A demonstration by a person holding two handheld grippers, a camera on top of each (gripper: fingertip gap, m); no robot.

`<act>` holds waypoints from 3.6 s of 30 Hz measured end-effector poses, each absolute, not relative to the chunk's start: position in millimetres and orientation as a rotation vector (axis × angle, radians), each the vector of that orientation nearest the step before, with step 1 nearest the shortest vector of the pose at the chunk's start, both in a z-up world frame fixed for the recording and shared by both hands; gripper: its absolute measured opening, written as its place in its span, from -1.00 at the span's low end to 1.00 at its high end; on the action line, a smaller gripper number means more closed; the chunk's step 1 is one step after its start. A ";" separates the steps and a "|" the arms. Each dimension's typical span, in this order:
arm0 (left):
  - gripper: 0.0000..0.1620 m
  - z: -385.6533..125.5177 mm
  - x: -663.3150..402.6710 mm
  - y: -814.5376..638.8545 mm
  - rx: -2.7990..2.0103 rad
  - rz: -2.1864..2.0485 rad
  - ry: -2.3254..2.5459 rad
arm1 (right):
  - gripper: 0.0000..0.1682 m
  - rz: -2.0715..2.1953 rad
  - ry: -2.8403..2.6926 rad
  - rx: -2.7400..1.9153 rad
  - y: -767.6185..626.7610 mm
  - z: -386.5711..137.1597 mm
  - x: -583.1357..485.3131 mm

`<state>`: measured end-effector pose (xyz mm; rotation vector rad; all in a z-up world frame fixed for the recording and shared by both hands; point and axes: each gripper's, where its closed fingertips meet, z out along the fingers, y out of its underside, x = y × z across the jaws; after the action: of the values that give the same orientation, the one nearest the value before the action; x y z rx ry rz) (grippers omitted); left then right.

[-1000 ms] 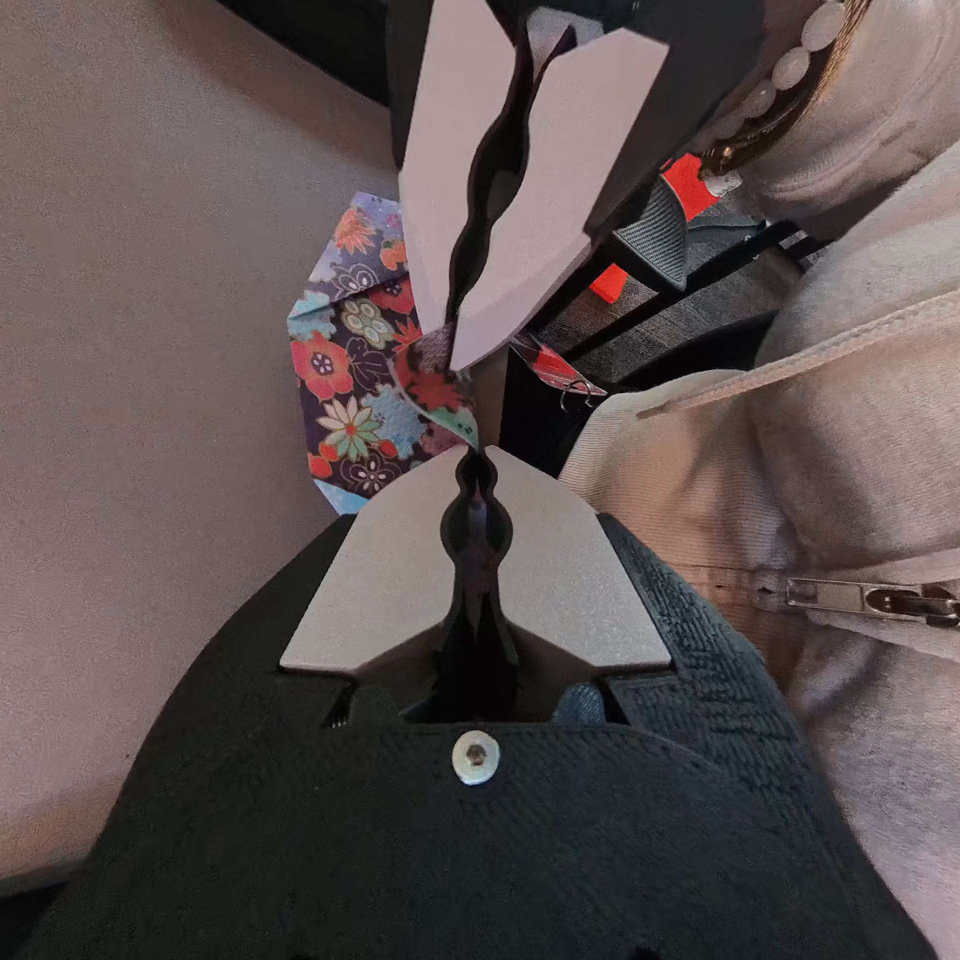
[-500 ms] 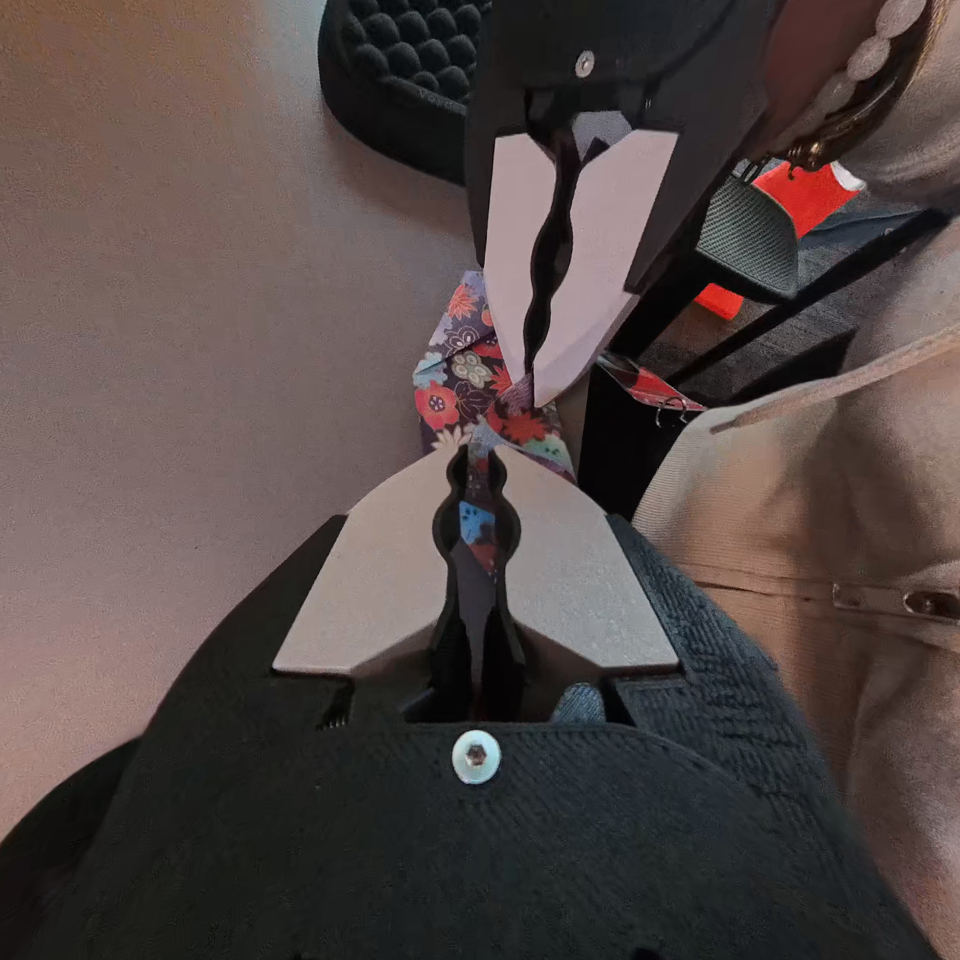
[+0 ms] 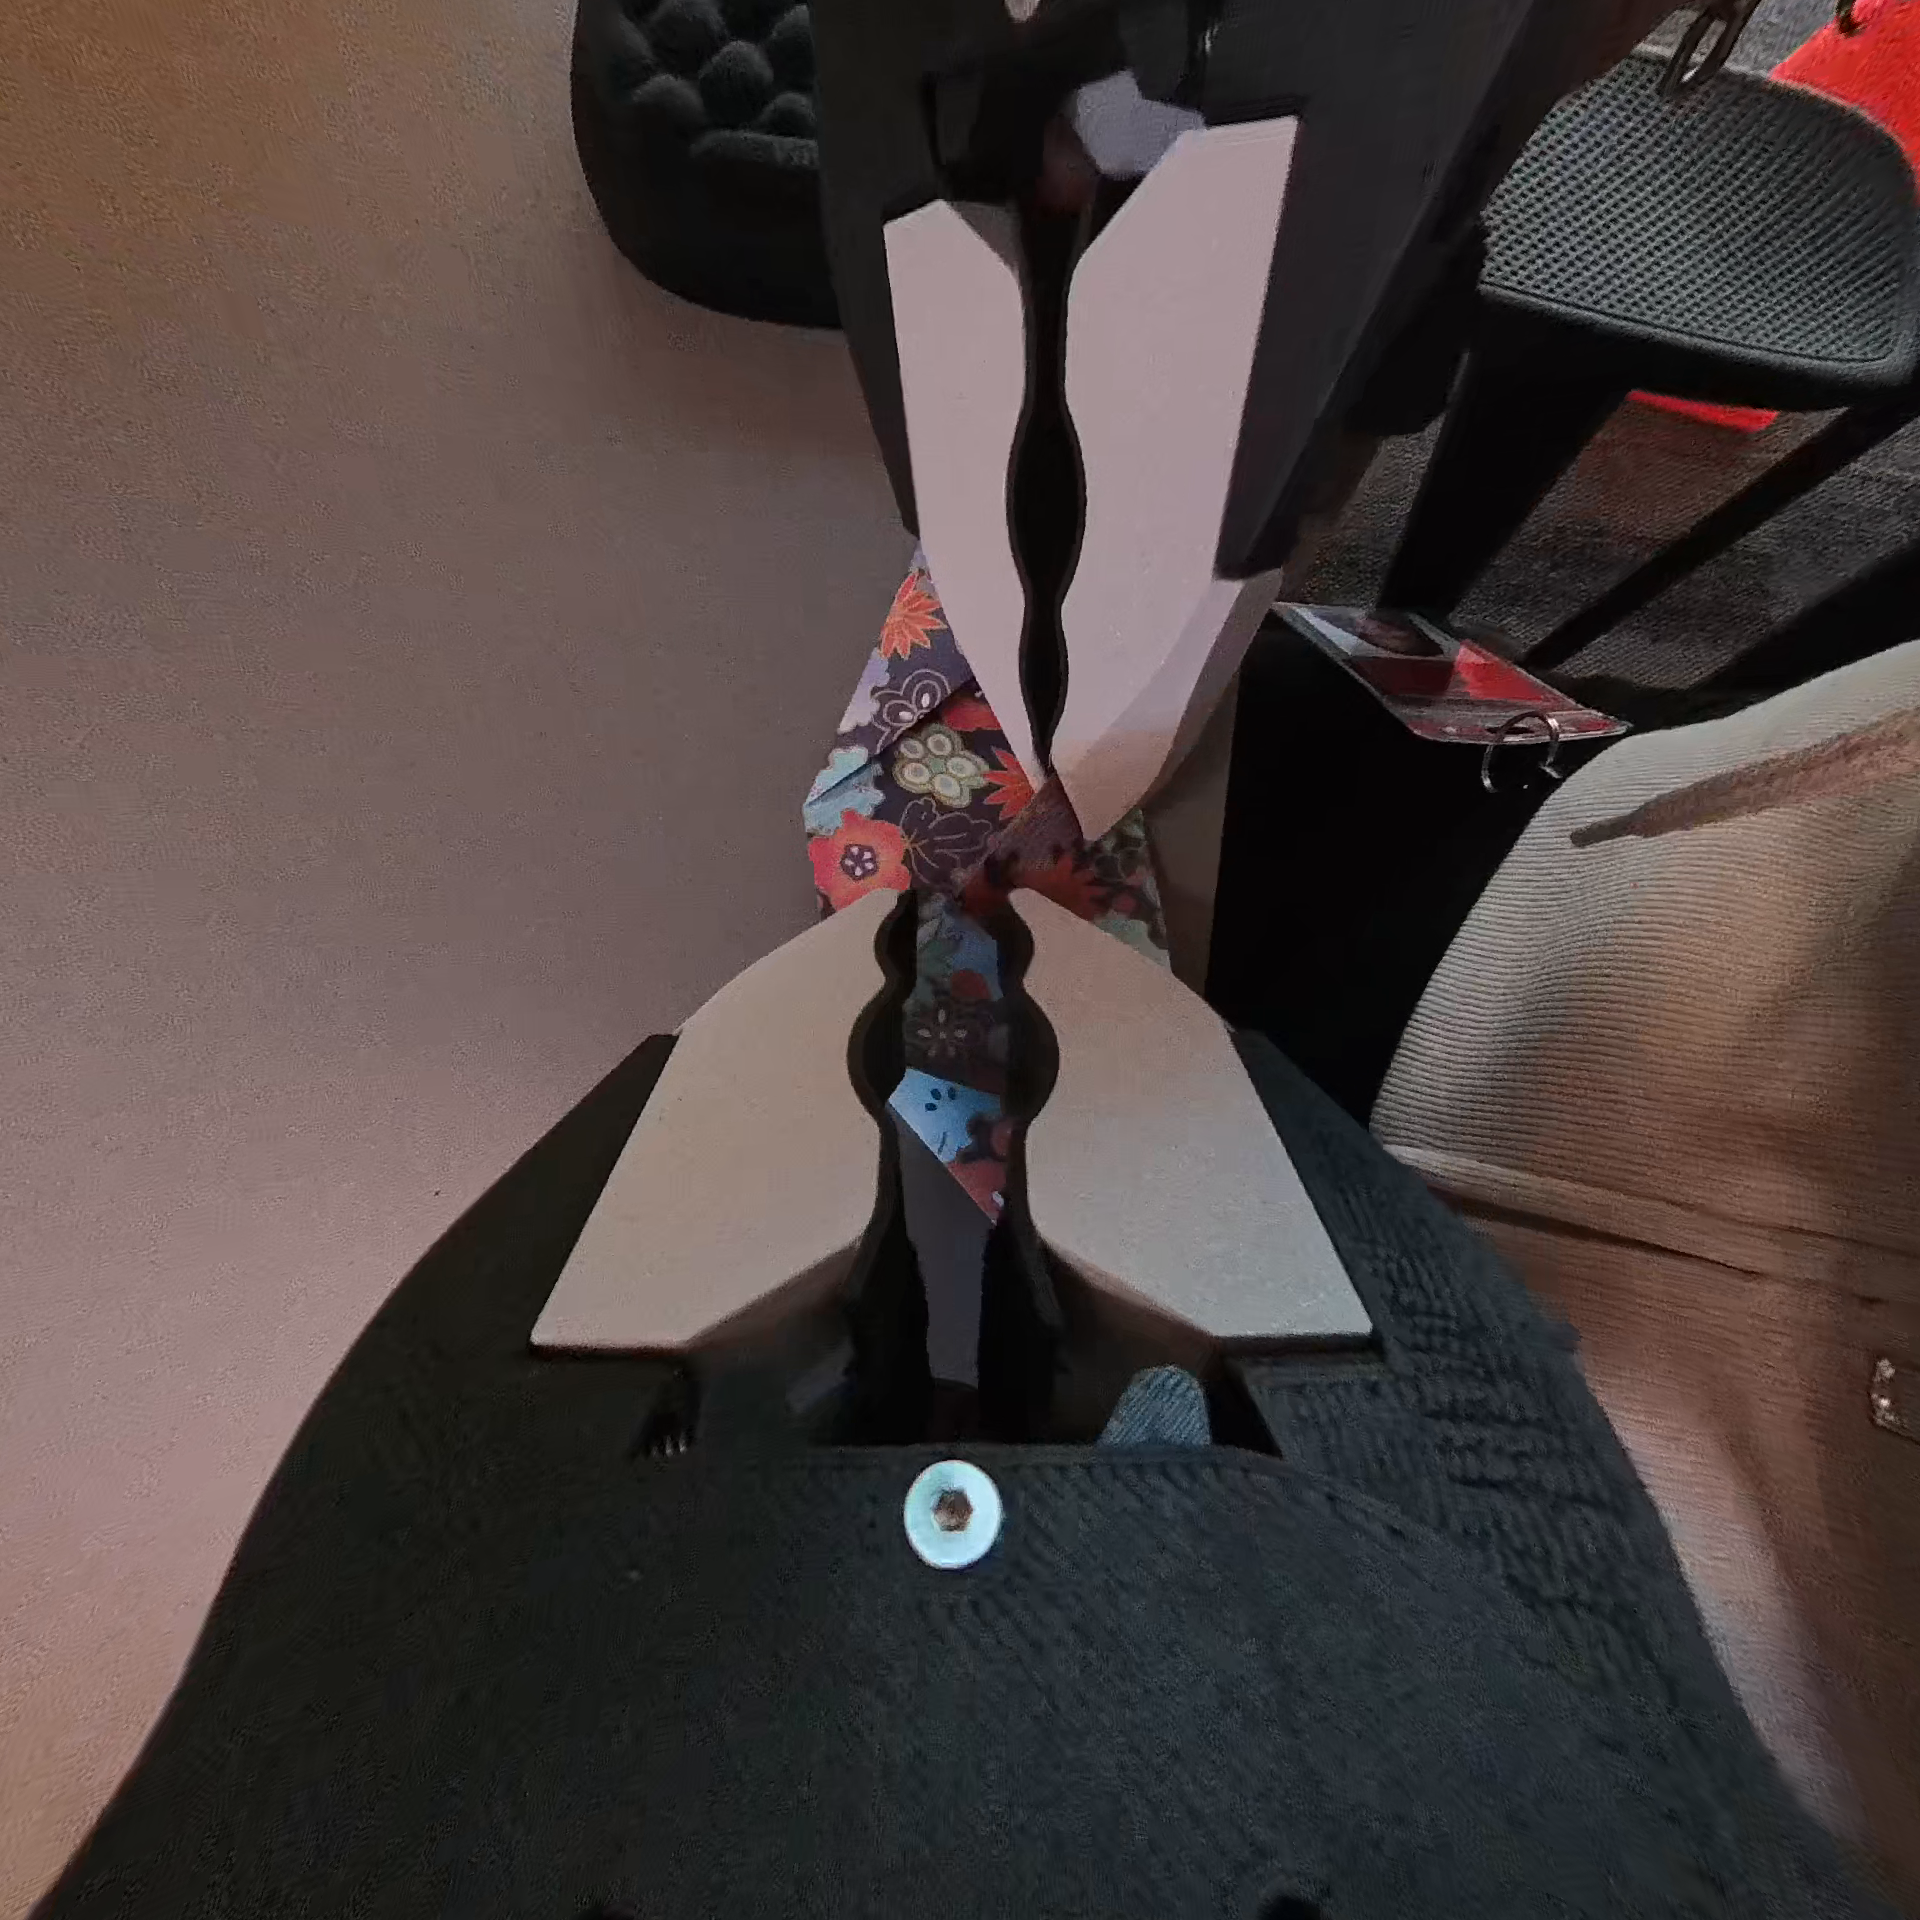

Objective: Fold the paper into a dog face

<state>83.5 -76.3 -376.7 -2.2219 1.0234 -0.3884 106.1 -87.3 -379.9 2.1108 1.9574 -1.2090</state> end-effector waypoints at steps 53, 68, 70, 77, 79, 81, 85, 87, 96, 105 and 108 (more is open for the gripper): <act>-0.83 -360.3 73.3 -65.8 -2.168 -0.293 0.911 | -1.00 -0.444 3.746 1.556 -82.8 -377.8 99.9; -0.99 -384.3 92.1 -66.2 -2.186 -0.293 1.117 | -1.00 -0.488 4.049 0.963 -110.0 -374.5 85.5; -0.99 -384.2 92.2 -66.2 -2.197 -0.339 1.120 | -1.00 -0.481 4.040 1.017 -103.3 -371.1 85.9; -0.99 -384.2 87.3 -56.4 -2.183 -0.277 1.159 | -1.00 -0.326 3.896 1.347 -73.5 -375.7 92.1; -0.99 -384.3 86.7 -56.1 -2.184 -0.277 1.150 | -1.00 -0.323 3.877 1.355 -79.0 -376.6 84.0; -1.00 -384.3 85.3 -55.4 -2.195 -0.307 1.129 | -1.00 -0.329 3.893 1.313 -89.4 -376.6 76.9; -0.99 -384.3 85.4 -55.5 -2.219 -0.389 1.109 | -1.00 -0.441 3.918 1.192 -116.7 -376.0 60.0; -0.99 -384.1 85.5 -55.7 -2.251 -0.473 1.080 | -1.00 -0.419 3.972 1.181 -115.7 -368.4 57.6; -0.98 -383.5 85.7 -56.1 -2.326 -0.684 1.053 | -1.00 -0.026 3.930 1.330 -89.0 -375.4 61.0; -0.98 -383.4 85.8 -56.2 -2.340 -0.744 1.056 | -1.00 -0.147 4.064 1.125 -110.9 -361.1 46.1; -0.98 -383.2 85.7 -56.4 -2.360 -0.809 1.072 | -1.00 0.167 4.041 1.091 -88.5 -364.2 53.6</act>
<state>85.7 -56.4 -383.2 -2.3596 1.0722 -0.8092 53.6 -88.5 -364.2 1.0911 4.0413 0.1671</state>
